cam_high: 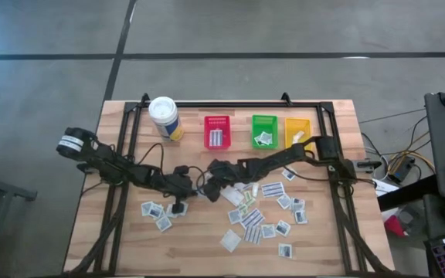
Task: Pick & Place First Aid Supplies
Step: Put the alcohol pad in the green bin
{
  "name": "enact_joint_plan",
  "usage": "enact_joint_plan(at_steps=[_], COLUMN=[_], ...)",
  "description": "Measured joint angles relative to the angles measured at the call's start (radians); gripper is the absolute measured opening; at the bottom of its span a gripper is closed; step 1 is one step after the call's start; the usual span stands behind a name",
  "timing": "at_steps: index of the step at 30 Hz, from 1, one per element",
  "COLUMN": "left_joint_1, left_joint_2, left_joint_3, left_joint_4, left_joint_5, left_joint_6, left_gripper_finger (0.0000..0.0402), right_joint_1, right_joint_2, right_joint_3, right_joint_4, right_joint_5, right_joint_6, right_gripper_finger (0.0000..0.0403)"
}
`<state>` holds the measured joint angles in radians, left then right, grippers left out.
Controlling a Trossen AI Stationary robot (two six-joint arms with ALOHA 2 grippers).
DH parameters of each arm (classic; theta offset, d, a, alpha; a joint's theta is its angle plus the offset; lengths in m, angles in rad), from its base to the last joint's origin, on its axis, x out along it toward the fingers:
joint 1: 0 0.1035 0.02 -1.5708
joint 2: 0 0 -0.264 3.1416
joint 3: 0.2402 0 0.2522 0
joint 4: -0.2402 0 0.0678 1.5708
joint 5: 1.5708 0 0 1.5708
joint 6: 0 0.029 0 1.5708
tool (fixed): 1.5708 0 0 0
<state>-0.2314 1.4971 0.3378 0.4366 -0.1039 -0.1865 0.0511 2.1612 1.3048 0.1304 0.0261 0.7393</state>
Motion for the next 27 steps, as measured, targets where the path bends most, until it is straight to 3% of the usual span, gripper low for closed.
enact_joint_plan(at_steps=[27], left_joint_1=[0.007], left_joint_2=[-0.001], left_joint_3=[0.000], left_joint_4=[0.010], left_joint_5=[-0.004], left_joint_6=[-0.048], left_gripper_finger=[0.0000], right_joint_1=[-0.006], right_joint_2=[0.027], right_joint_3=[-0.002], right_joint_4=[0.045], right_joint_5=[0.049], right_joint_6=[-0.013], right_gripper_finger=[0.0153])
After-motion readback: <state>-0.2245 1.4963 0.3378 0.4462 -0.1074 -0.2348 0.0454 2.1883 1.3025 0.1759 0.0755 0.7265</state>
